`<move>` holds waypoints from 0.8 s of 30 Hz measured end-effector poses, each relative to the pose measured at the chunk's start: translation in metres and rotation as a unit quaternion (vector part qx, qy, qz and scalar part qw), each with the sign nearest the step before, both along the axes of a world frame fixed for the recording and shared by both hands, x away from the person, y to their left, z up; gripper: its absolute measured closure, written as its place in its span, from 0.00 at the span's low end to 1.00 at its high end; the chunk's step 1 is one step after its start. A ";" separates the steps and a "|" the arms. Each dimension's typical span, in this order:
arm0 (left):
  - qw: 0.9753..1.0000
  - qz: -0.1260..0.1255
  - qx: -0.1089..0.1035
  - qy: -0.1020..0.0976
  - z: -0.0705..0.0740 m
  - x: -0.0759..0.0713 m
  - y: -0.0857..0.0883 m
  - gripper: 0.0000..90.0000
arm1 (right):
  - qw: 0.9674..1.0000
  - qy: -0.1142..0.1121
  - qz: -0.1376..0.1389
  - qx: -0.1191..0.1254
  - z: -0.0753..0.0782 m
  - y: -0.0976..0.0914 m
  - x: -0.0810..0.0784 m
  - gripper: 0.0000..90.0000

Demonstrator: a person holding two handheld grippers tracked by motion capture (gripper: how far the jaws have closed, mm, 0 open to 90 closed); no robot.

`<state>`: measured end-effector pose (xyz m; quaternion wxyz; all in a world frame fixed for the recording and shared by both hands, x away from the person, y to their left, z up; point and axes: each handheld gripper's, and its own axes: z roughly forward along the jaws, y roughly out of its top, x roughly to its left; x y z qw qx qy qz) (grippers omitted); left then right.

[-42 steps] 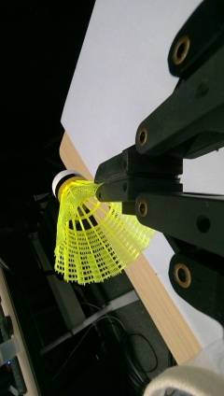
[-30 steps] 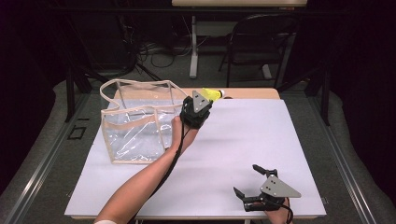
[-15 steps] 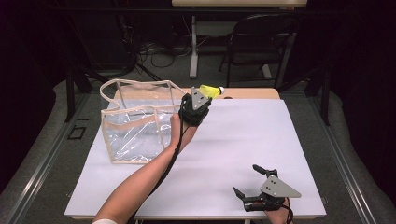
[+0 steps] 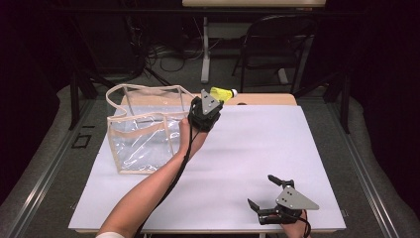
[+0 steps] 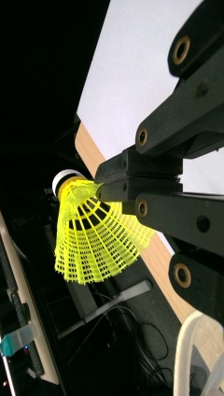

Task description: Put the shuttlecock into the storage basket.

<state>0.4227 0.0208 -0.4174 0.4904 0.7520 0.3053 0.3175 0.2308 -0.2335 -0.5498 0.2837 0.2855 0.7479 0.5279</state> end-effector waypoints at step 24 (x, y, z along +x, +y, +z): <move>1.000 0.008 0.002 -0.015 0.014 0.001 0.014 1.00 | 1.000 0.004 0.001 0.000 -0.001 0.001 0.000 0.02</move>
